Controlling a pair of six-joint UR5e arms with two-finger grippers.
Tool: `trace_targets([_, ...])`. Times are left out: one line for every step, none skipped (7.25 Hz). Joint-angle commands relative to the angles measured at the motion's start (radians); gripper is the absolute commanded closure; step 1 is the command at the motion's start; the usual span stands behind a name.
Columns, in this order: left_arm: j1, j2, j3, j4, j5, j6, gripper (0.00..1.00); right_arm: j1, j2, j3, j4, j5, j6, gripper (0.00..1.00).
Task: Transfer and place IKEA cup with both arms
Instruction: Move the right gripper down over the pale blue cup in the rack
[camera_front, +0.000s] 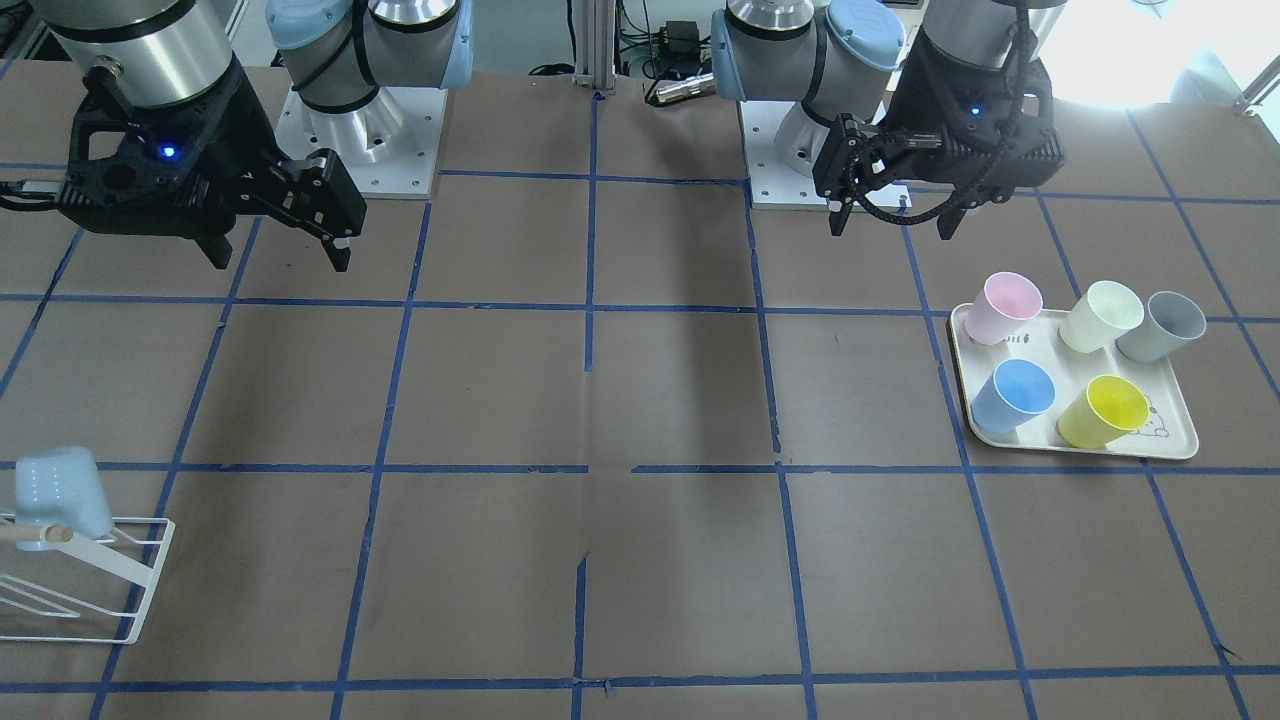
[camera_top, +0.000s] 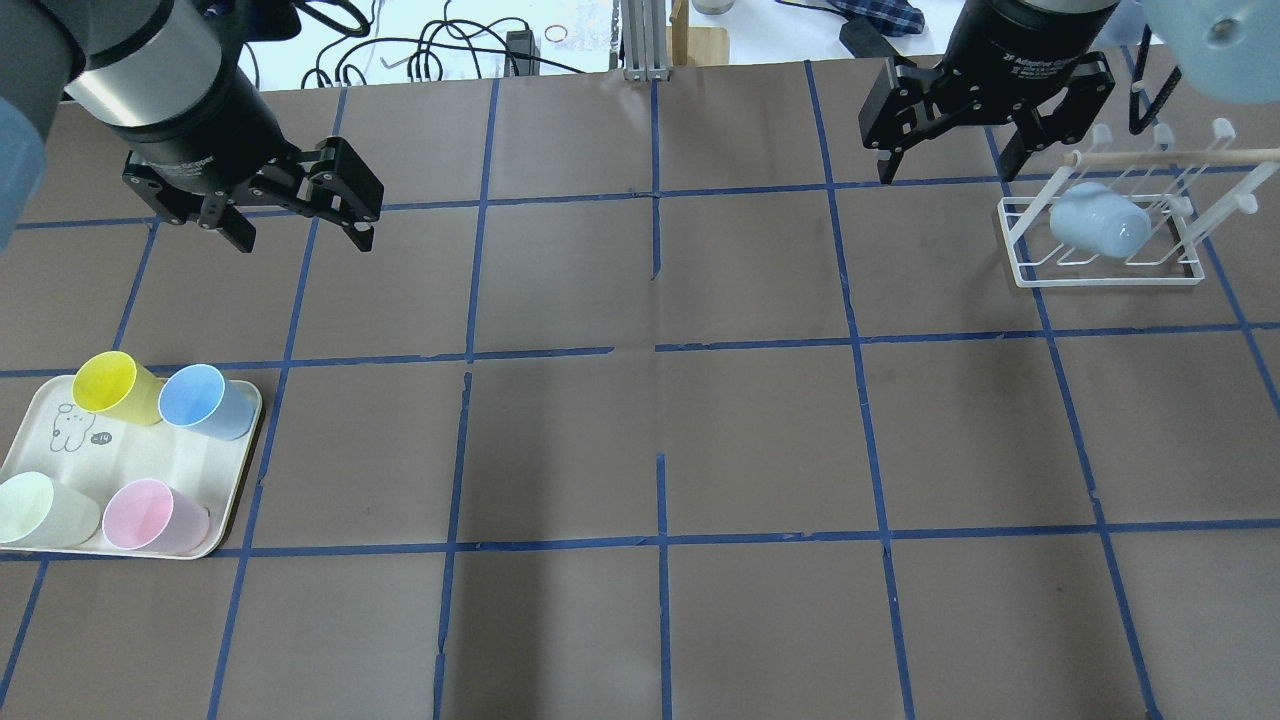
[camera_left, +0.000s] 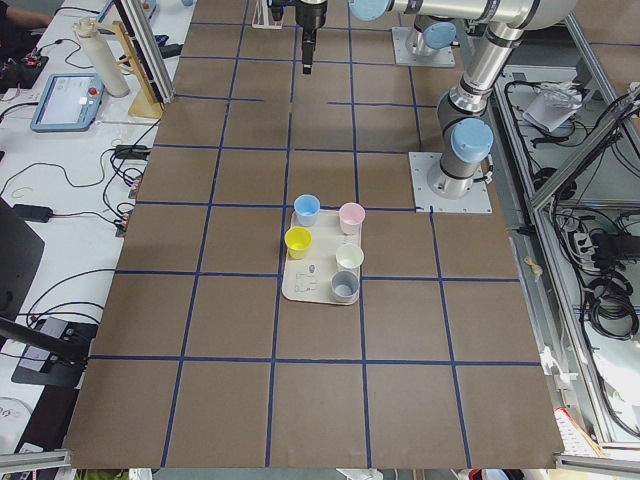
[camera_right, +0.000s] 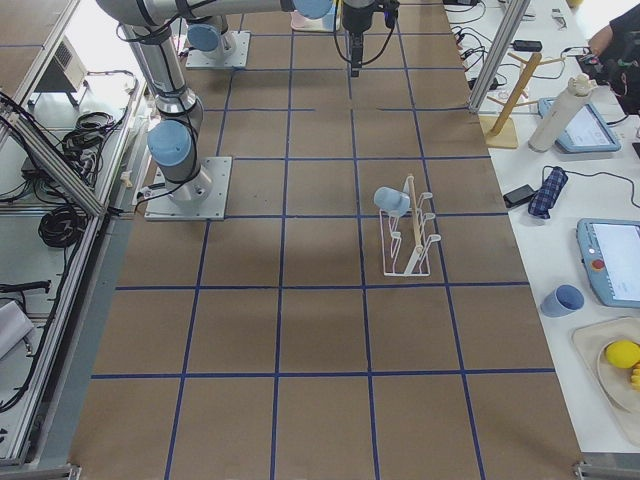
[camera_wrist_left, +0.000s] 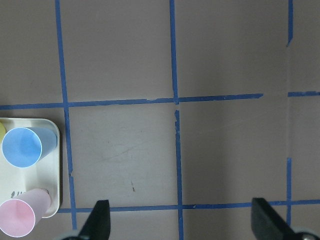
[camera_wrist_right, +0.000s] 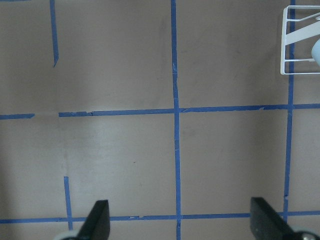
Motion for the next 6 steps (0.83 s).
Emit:
trace_targets([0.002, 0.002, -0.006, -0.002, -0.002, -0.003, 0.00, 0.002, 0.002, 0.000, 0.000, 0.001, 0.000, 0.00])
trace_targets([0.003, 0.002, -0.006, -0.002, -0.002, -0.003, 0.00, 0.000, 0.002, 0.000, 0.000, 0.001, 0.000, 0.00])
trace_targets([0.002, 0.002, -0.007, -0.003, -0.002, -0.003, 0.00, 0.002, 0.002, 0.000, 0.000, 0.001, 0.000, 0.00])
trace_targets([0.000, 0.003, -0.007, -0.003, -0.002, -0.003, 0.00, -0.003, 0.002, 0.000, 0.000, -0.001, 0.000, 0.00])
trace_targets([0.000, 0.003, -0.007, -0.003, -0.002, -0.002, 0.00, -0.018, 0.003, -0.001, -0.005, -0.001, -0.012, 0.00])
trace_targets([0.000, 0.003, -0.009, -0.003, 0.000, -0.002, 0.00, -0.053, 0.003, -0.003, -0.005, -0.008, -0.017, 0.00])
